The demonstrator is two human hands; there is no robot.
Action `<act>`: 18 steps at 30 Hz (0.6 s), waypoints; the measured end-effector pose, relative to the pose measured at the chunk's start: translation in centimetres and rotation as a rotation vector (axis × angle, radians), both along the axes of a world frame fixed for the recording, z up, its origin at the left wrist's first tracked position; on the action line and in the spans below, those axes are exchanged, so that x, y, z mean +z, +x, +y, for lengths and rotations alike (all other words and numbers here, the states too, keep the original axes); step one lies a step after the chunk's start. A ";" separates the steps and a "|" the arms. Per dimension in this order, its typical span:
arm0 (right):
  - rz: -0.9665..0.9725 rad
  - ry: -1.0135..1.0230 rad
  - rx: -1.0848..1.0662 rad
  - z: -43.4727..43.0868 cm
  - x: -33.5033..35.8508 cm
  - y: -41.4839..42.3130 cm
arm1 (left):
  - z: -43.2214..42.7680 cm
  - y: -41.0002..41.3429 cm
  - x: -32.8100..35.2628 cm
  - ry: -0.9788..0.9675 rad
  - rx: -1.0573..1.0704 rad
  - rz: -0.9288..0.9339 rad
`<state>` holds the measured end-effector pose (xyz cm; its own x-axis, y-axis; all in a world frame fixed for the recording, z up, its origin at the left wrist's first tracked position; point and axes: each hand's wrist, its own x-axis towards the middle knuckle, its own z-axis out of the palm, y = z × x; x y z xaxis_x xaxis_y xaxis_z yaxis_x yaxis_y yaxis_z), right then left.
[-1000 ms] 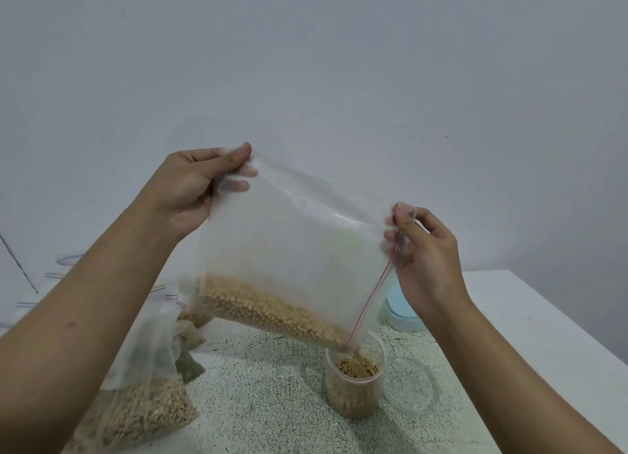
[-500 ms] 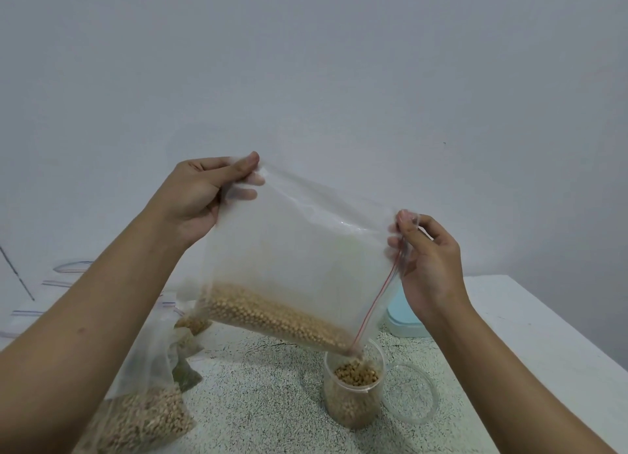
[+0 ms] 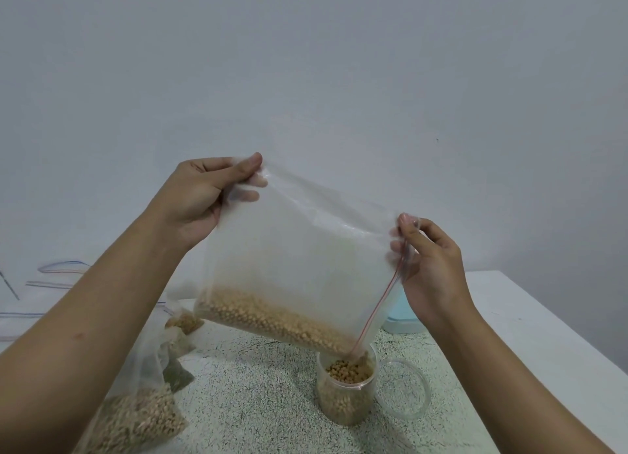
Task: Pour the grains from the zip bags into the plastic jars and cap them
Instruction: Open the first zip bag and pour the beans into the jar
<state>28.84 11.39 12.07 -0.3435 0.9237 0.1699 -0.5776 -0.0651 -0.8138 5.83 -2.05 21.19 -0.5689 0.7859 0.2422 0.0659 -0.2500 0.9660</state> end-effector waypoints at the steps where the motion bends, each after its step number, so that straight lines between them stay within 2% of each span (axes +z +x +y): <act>1: -0.001 -0.002 0.002 -0.1 0.0 0.0 | 0.0 0.0 -0.1 0.003 0.000 -0.001; 18: -0.004 -0.015 0.036 -0.6 -0.2 -1.1 | -1.0 -0.6 0.5 0.012 0.025 0.064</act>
